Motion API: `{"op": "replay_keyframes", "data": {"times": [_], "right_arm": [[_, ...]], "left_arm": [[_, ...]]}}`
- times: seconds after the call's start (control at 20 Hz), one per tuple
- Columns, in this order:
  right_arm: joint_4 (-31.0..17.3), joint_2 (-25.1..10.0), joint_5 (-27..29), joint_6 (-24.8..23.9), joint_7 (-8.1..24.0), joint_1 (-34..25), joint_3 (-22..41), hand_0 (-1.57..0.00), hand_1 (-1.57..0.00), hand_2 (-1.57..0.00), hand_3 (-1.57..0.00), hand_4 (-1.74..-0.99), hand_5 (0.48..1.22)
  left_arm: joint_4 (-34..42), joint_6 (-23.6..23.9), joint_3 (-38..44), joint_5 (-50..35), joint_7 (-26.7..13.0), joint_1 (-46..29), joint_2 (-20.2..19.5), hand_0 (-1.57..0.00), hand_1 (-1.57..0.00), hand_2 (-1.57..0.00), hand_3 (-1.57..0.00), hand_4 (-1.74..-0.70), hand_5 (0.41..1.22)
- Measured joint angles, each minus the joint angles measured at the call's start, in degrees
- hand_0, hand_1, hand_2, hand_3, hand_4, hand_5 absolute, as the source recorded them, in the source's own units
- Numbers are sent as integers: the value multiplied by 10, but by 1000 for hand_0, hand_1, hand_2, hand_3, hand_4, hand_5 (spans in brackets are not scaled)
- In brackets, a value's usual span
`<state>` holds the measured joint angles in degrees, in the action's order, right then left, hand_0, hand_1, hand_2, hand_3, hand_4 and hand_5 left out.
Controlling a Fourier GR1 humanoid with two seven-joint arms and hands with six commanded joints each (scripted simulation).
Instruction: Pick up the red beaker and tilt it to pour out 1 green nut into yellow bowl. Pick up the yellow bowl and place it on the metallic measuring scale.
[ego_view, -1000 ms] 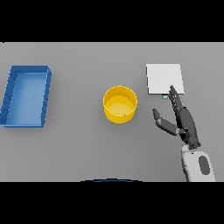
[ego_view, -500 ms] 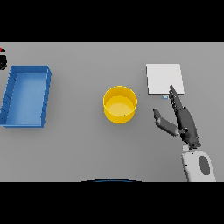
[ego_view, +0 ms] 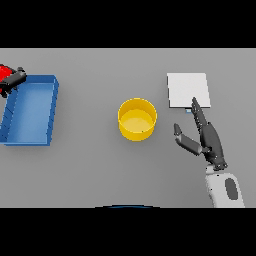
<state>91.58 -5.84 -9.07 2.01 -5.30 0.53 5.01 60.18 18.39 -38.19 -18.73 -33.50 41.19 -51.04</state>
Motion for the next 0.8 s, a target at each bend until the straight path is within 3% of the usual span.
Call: {"op": "replay_keyframes", "data": {"times": [0.15,0.25,0.3,0.45,0.65,0.75,0.8], "right_arm": [[5,-2,5,1,-3,0,-3,1,1,1,1,-1321,725],[5,-4,4,0,10,-2,-4,1,1,1,1,-1316,724],[0,0,1,0,-2,4,-1,1,1,1,1,-1315,724],[-4,-4,0,-2,2,-4,-4,1,1,1,1,-1307,717],[-3,-3,-1,-3,0,1,-3,1,1,1,1,-1279,713],[-4,-1,-12,-7,9,-3,3,1,1,1,1,-1281,688],[0,-7,-34,-21,31,-16,6,1,1,1,1,-1262,675]], "left_arm": [[36,-35,3,-26,6,-11,-11,-628,-531,-478,-297,-851,688],[42,-54,-2,-26,2,-7,-19,-402,-340,-305,-189,-807,667],[40,-63,-12,-18,-12,-3,-20,-321,-271,-244,-151,-794,659],[35,-73,-22,-14,-14,-3,-25,-164,-138,-124,-77,-775,655],[25,-65,-32,4,-8,0,-22,-67,-56,-50,-31,-734,658],[20,-49,-28,5,6,-4,-14,-42,-36,-32,-19,-728,664],[17,-41,-27,4,11,-4,-6,-34,-28,-25,-15,-723,667]]}}
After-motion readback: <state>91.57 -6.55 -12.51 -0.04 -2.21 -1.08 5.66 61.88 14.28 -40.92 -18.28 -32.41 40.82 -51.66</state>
